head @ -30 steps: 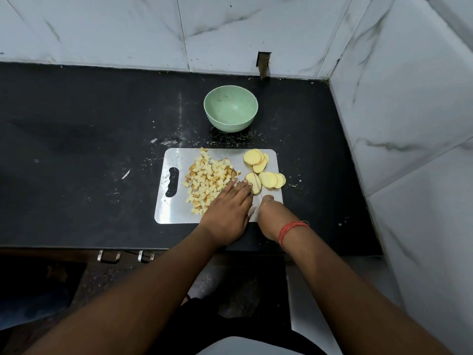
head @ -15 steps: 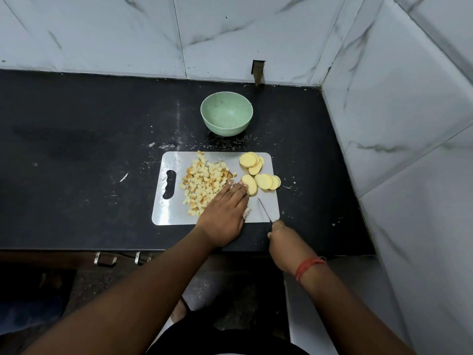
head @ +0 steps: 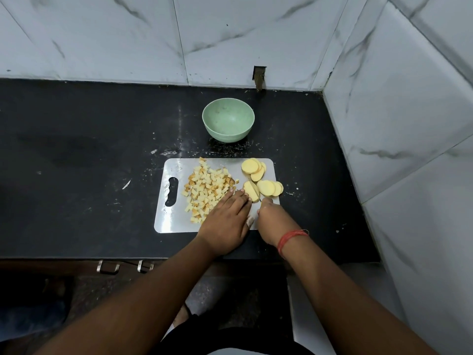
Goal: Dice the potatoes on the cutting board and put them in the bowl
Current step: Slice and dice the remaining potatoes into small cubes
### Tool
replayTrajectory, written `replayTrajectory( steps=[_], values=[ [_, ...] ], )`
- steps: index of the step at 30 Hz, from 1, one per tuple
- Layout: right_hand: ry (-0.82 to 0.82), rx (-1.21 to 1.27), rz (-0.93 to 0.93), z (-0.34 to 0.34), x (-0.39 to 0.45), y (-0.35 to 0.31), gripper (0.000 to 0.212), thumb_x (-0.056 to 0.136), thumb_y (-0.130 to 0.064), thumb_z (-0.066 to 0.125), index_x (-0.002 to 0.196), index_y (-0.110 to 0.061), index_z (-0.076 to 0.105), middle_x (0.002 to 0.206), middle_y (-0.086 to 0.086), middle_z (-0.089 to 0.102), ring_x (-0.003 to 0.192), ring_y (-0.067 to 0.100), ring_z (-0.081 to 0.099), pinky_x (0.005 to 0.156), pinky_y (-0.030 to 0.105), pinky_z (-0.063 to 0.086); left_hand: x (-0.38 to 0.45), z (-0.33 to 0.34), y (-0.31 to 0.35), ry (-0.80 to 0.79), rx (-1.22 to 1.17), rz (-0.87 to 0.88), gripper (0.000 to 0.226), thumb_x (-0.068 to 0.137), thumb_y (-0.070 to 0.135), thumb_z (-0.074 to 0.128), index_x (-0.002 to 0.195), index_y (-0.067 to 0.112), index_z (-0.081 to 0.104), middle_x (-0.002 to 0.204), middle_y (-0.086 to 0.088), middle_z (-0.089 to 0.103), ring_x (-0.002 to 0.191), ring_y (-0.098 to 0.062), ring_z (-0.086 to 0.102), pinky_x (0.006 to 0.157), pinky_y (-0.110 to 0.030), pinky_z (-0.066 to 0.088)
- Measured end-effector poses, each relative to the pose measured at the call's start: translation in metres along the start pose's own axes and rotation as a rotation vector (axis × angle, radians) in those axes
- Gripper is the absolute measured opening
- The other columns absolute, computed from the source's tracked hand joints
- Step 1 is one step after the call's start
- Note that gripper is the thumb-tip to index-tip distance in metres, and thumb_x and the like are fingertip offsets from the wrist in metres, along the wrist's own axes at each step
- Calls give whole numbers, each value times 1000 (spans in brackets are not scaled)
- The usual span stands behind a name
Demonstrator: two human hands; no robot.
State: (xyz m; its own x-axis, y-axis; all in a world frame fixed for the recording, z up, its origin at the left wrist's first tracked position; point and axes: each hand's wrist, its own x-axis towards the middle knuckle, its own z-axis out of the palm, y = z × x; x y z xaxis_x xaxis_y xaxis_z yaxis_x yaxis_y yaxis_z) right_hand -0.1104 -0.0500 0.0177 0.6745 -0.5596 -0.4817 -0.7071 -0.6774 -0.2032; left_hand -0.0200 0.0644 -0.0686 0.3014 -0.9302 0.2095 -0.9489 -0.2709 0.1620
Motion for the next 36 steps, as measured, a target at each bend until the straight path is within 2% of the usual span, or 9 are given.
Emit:
replayTrajectory(
  steps=[3, 7, 12, 18, 23, 27, 29, 32, 36],
  values=[
    [-23, -65, 21, 4, 7, -2, 68, 90, -6, 56, 146, 4, 17, 122, 14, 62, 106, 26, 64, 71, 29, 40, 1, -1, 0, 0, 1, 6, 55, 105, 38, 36, 145, 4, 55, 148, -15, 54, 145, -31, 42, 126, -46, 24],
    [16, 7, -13, 5, 6, -1, 48, 93, -5, 49, 136, 3, 32, 116, 17, 62, 103, 29, 63, 72, 31, 42, 1, -2, 0, 32, 5, 19, 54, 105, 37, 37, 143, 3, 57, 145, -15, 56, 143, -31, 44, 127, -44, 22],
    [37, 48, -28, 4, 0, 1, 43, 94, -5, 47, 134, 1, 32, 115, 17, 64, 102, 29, 64, 70, 28, 40, 1, -1, -2, 37, -4, 23, 54, 107, 37, 36, 143, 4, 56, 144, -14, 56, 143, -30, 43, 128, -43, 20],
    [-88, -6, -32, -6, 6, -9, 42, 96, -11, 45, 135, 3, 36, 126, 20, 55, 115, 34, 57, 91, 38, 46, 1, -1, -2, 18, -22, 21, 57, 108, 38, 29, 143, 3, 56, 144, -15, 56, 143, -31, 43, 126, -45, 23],
    [-103, 6, -116, -15, 8, -8, 31, 96, -11, 47, 125, 1, 50, 123, 22, 56, 113, 37, 56, 89, 39, 45, 3, -2, -1, 0, -2, 10, 55, 106, 37, 31, 143, 4, 56, 145, -14, 55, 144, -31, 43, 126, -46, 25],
    [-132, 34, -91, -11, -1, 0, 32, 98, -10, 42, 128, 2, 43, 121, 21, 56, 110, 35, 57, 81, 35, 42, 4, 0, -1, -11, 15, -2, 53, 108, 36, 34, 144, 4, 55, 147, -13, 54, 145, -29, 41, 126, -45, 24],
    [-138, 22, -58, -4, -5, 8, 32, 97, -7, 40, 128, 3, 39, 108, 19, 59, 90, 31, 59, 66, 26, 39, 4, 1, -1, 5, 19, -3, 52, 108, 36, 34, 143, 4, 56, 146, -13, 55, 144, -29, 42, 126, -45, 25],
    [-147, -36, -6, 5, -11, 14, 36, 94, -2, 40, 129, 2, 35, 80, 9, 51, 58, 14, 41, 48, 26, 24, 4, 1, 0, 23, 25, -1, 52, 108, 36, 33, 141, 4, 58, 144, -13, 57, 143, -29, 44, 125, -45, 26],
    [-164, -22, -27, 8, -21, 20, 31, 95, -3, 43, 125, 0, 38, 97, 14, 57, 69, 18, 53, 55, 26, 35, 3, 1, 0, 29, 23, -9, 54, 108, 37, 32, 141, 4, 59, 145, -14, 57, 142, -29, 45, 125, -45, 28]
  ],
)
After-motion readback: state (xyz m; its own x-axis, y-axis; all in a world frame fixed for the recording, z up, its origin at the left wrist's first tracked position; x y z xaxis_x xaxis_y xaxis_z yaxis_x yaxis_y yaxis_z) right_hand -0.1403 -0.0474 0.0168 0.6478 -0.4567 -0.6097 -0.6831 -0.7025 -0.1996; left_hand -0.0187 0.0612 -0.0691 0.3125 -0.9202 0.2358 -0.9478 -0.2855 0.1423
